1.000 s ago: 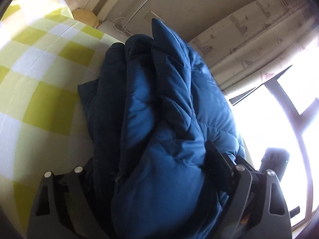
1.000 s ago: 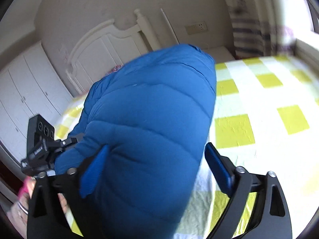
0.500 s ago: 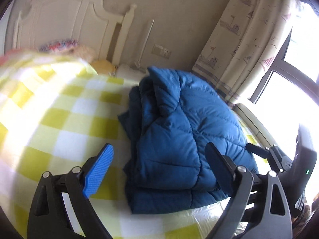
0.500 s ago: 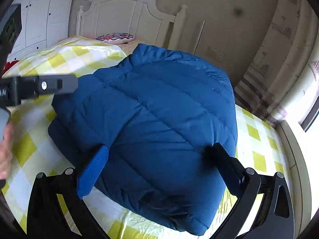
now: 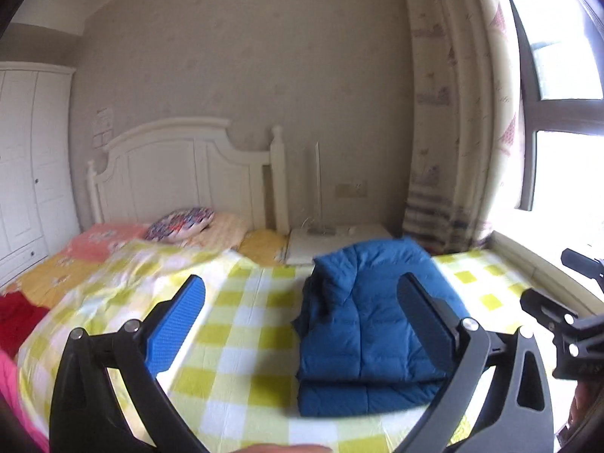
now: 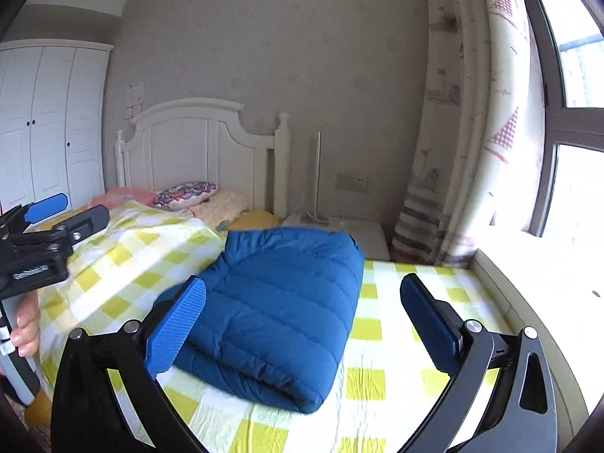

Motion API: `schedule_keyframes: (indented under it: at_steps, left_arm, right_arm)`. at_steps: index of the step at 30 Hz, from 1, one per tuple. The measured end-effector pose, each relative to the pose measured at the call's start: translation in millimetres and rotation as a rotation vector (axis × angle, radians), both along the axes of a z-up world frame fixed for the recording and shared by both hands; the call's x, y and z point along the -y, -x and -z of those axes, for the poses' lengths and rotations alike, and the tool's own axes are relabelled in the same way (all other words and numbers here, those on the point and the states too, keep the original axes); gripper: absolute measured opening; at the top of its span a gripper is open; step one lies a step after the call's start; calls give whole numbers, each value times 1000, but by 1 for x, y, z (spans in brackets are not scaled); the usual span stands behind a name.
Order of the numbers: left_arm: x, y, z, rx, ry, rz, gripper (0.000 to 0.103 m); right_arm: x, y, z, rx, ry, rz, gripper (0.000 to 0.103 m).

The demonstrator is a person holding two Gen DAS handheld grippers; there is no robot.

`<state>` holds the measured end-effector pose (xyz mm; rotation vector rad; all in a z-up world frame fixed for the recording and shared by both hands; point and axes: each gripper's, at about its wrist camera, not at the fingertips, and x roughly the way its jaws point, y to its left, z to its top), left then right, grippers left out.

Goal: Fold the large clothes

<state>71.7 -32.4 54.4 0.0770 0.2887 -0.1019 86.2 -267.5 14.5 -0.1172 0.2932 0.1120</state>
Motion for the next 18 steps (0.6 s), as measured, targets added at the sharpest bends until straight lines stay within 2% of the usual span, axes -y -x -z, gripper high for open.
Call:
schedule_keyframes:
  at_steps: [4,7,10,18]
  left_arm:
    - [17,-3,38,-98,-23,15,101]
    - [21,-1,56,-121,-26,23,101]
    - [21,1,63,-123,-28,24,101]
    - [15,9,65,-97,-31,1,101]
  right_arm:
    - [0,13,27,-37,41,81,99]
    - [-5,21,46,-56,86,96,99]
    - [-12,20,57,-61,131,110,99]
    - [-16,23,62,-57,96,106,99]
